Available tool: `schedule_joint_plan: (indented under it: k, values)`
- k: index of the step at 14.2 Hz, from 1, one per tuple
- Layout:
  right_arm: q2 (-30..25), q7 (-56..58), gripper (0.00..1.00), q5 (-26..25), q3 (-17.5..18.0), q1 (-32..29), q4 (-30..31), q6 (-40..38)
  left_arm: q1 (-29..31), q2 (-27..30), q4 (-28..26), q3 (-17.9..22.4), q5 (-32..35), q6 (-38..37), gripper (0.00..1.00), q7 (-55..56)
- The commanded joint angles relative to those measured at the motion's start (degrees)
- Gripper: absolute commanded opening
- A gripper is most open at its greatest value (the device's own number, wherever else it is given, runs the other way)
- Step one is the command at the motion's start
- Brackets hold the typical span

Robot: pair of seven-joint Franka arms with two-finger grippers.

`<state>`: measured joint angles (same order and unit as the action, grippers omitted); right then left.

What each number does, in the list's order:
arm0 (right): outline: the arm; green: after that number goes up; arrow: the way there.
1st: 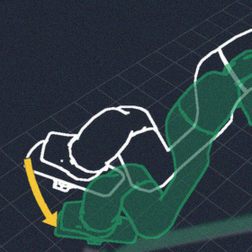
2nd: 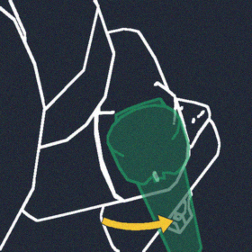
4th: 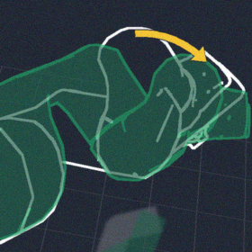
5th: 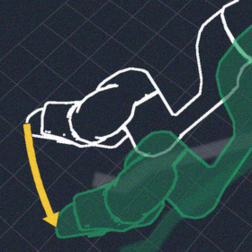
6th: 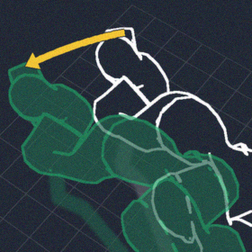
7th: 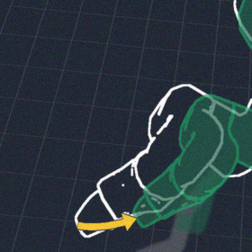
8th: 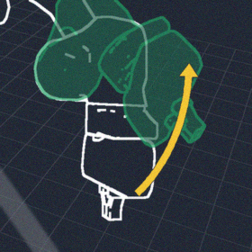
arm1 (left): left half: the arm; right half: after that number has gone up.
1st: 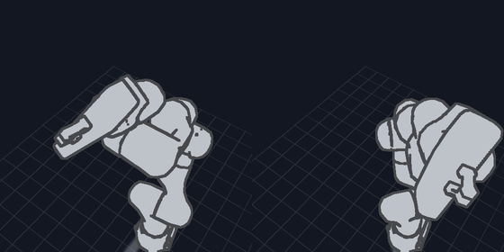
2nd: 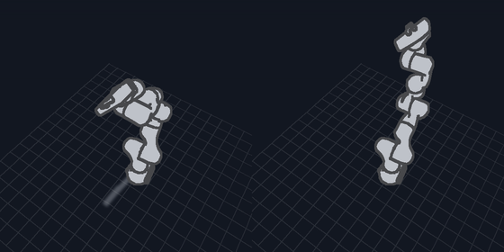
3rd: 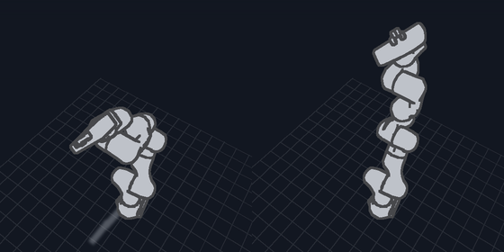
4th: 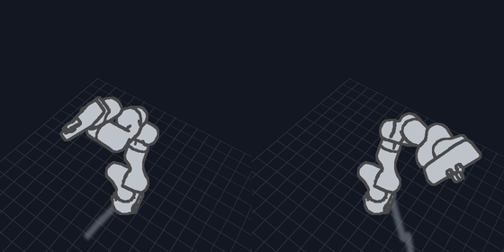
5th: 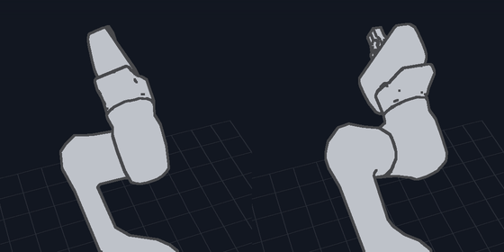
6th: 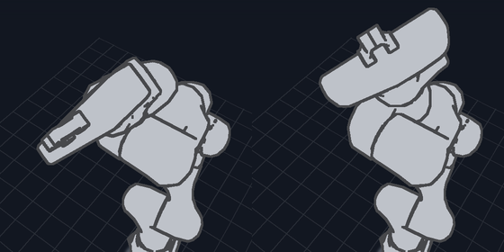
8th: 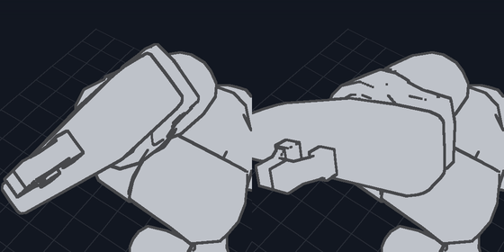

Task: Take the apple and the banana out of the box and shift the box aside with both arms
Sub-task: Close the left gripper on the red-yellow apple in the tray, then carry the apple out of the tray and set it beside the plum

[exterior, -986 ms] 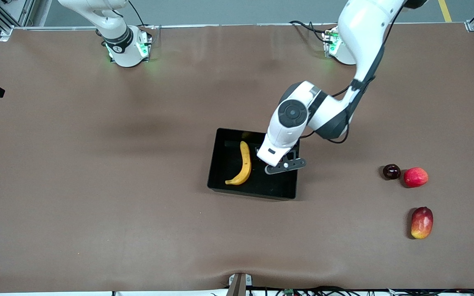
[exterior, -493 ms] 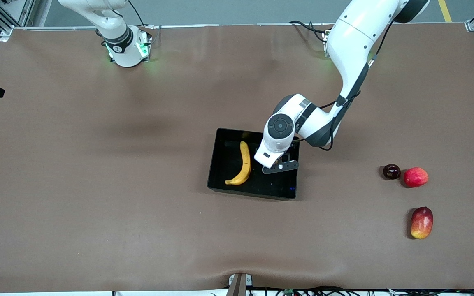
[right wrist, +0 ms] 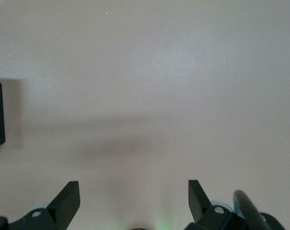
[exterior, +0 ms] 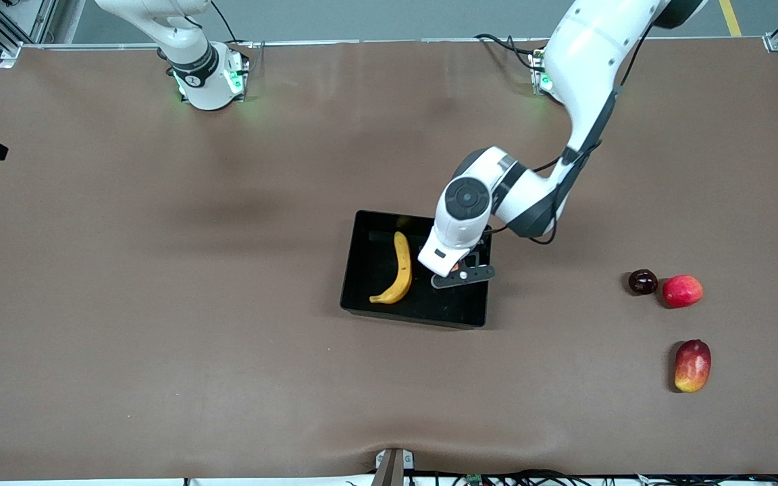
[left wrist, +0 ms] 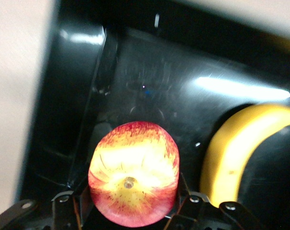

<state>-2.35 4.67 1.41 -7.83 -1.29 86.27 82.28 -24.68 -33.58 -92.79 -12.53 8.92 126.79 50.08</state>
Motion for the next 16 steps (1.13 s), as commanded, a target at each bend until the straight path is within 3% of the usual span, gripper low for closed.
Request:
schedule_joint_plan:
  k: [1,3,6,9,16]
  values:
    - [-0.19,-0.45,1.00,0.43,0.27,-0.38,-0.23,-0.19,2.78,8.08,0.15,-0.03,1.01,-5.30,0.00,-1.82]
    - [-0.28,-0.45,1.00,0.43,0.27,-0.38,-0.23,-0.19,5.67,10.46,2.43,-0.03,0.84,-10.58,0.00,-6.72]
    - [-0.19,-0.45,1.00,0.43,0.27,-0.38,-0.23,-0.19,12.78,12.93,1.74,-0.04,0.66,-16.65,0.00,-18.57]
    - [-0.20,-0.45,1.00,0.52,0.27,-0.38,-0.23,-0.19,21.05,12.58,-0.62,-0.21,0.05,-17.64,0.00,-27.11]
    - [-0.20,-0.54,1.00,0.61,0.27,-0.47,-0.23,-0.20,29.68,6.09,-10.03,-0.04,3.47,-0.78,0.00,-31.18]
